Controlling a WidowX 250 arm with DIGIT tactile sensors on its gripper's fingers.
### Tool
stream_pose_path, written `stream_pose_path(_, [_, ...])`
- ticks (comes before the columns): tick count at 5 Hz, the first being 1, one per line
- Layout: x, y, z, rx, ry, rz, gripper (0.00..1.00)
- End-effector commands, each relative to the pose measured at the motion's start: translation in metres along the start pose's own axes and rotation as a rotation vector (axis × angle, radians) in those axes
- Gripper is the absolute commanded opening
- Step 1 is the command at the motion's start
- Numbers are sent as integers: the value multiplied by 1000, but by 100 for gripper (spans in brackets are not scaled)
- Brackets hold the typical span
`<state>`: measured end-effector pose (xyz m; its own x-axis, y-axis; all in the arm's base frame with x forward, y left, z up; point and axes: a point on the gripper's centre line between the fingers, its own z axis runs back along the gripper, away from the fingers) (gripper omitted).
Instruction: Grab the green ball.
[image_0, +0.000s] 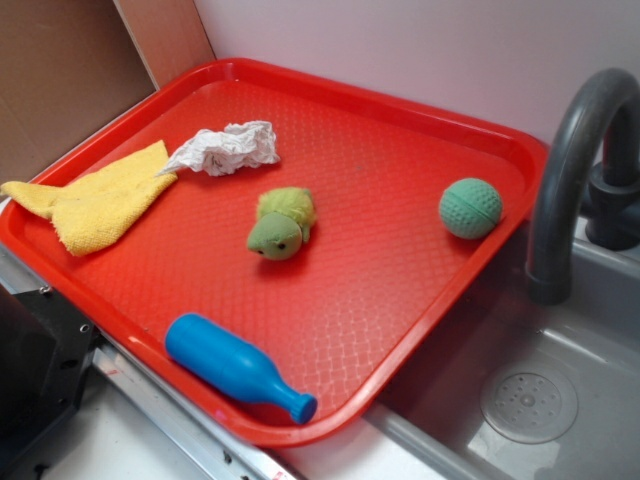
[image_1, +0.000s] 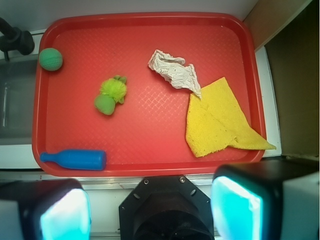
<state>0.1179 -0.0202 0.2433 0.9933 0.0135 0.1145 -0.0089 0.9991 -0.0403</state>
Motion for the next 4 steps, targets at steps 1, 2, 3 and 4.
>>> stream_pose_path(1, [0, 0, 0, 0, 0, 0, 100])
stream_pose_path(2, [7, 3, -9, 1, -63, -84, 100])
stream_pose_path(3, [12, 3, -17, 18, -110, -144, 100])
stream_pose_path(4, [27, -3, -33, 12, -210, -272, 100])
